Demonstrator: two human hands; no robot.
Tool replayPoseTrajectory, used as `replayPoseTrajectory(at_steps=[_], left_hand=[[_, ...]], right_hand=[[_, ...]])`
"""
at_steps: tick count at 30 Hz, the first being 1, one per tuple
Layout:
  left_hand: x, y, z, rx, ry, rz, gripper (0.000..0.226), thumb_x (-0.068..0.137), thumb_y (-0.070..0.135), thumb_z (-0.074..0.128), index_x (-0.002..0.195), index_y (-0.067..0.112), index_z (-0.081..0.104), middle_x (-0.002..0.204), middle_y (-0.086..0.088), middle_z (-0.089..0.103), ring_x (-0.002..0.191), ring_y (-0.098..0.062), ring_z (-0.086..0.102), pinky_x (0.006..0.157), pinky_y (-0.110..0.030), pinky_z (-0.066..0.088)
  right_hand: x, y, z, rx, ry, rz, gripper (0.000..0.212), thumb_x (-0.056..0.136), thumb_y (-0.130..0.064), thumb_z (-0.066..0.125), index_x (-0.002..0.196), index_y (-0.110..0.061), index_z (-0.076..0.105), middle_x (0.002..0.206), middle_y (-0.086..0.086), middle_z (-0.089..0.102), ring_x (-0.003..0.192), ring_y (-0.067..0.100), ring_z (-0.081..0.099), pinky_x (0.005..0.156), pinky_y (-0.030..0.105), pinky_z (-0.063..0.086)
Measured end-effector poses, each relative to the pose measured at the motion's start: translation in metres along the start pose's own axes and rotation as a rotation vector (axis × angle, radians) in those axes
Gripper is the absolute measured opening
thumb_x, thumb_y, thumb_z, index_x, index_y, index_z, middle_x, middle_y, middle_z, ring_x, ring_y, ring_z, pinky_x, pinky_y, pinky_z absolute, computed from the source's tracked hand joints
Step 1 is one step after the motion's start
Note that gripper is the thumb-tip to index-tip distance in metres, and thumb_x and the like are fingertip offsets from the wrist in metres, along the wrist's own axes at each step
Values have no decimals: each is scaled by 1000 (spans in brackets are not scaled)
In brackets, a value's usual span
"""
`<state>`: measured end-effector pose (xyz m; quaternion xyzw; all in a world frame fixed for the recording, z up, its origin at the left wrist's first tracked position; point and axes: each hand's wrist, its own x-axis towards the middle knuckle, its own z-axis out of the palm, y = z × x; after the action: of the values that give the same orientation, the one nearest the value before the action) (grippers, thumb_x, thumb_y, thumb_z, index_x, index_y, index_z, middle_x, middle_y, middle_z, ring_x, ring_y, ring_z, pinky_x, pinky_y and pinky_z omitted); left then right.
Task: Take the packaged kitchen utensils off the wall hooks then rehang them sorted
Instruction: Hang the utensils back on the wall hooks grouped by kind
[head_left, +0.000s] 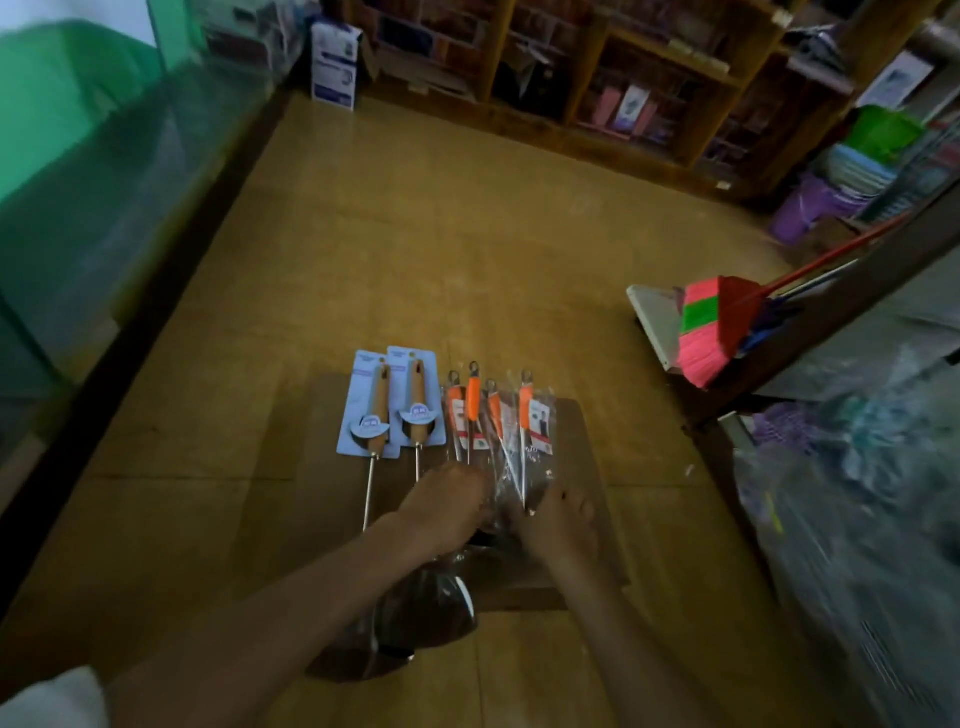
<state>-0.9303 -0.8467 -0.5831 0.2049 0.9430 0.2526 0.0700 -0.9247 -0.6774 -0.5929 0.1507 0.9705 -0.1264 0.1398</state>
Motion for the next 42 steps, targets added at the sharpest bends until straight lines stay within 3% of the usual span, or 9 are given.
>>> replayPoseTrajectory(at_steps=[4,12,17,25,29,32,37,40,42], left_hand=[[2,1,18,20,-47,-21,28,98,32,47,98,15,70,100,-9,69,97,-27,60,82,-39,51],[0,10,1,-21,18,-24,25,94,28,53,80,15,69,81,-2,66,78,-17,60,73,-31,50],[6,28,-20,-31,66,-19,24,95,28,51,86,16,70,85,-3,68,80,-20,63,71,-34,53],[17,73,-25,-150,105,-160,36,100,37,49,121,11,62,110,-10,67,107,-29,63,86,-38,52],[33,91,-35,-401,75,-206,36,100,33,51,107,0,65,75,-8,62,86,-31,66,67,-30,43],[46,103,-44,-647,74,-280,32,100,30,54,115,3,64,91,-11,66,79,-20,60,63,-25,40],[57,119,-63,-1019,234,-344,27,98,24,58,114,3,66,97,-18,67,81,-22,63,67,-30,48],[55,130,-83,-1140,303,-341,16,97,22,60,106,10,66,83,-3,63,73,-20,58,77,-46,55],[52,143,-96,-1176,330,-311,20,94,21,65,106,6,66,77,1,60,66,-14,55,65,-39,53]], right_hand=[[15,-5,7,34,-25,18,88,63,-89,34,113,-26,69,109,5,67,97,25,63,81,37,54],[21,14,24,330,-15,62,63,68,-74,66,111,-28,64,101,-3,71,86,15,68,75,36,60],[-24,22,-15,219,45,-2,23,95,-37,59,106,-17,64,101,1,68,85,16,59,54,22,34],[-39,35,-33,398,145,-69,16,93,-37,61,93,-23,53,83,-6,61,76,16,57,62,30,44],[-42,39,-46,463,207,-105,11,95,-27,62,97,-22,53,83,-10,59,76,10,58,59,20,42],[-40,40,-58,536,225,-150,10,96,-19,61,97,-18,51,84,-8,59,74,7,57,54,7,38],[-43,34,-68,651,177,-290,15,93,-23,63,100,-13,55,88,0,63,79,15,62,66,22,44],[-57,39,-82,741,132,-341,10,95,-16,63,101,-13,56,88,-3,63,79,7,59,67,13,45],[-71,51,-95,767,119,-356,11,95,-20,64,102,-19,55,89,-4,65,82,7,61,68,13,46]])
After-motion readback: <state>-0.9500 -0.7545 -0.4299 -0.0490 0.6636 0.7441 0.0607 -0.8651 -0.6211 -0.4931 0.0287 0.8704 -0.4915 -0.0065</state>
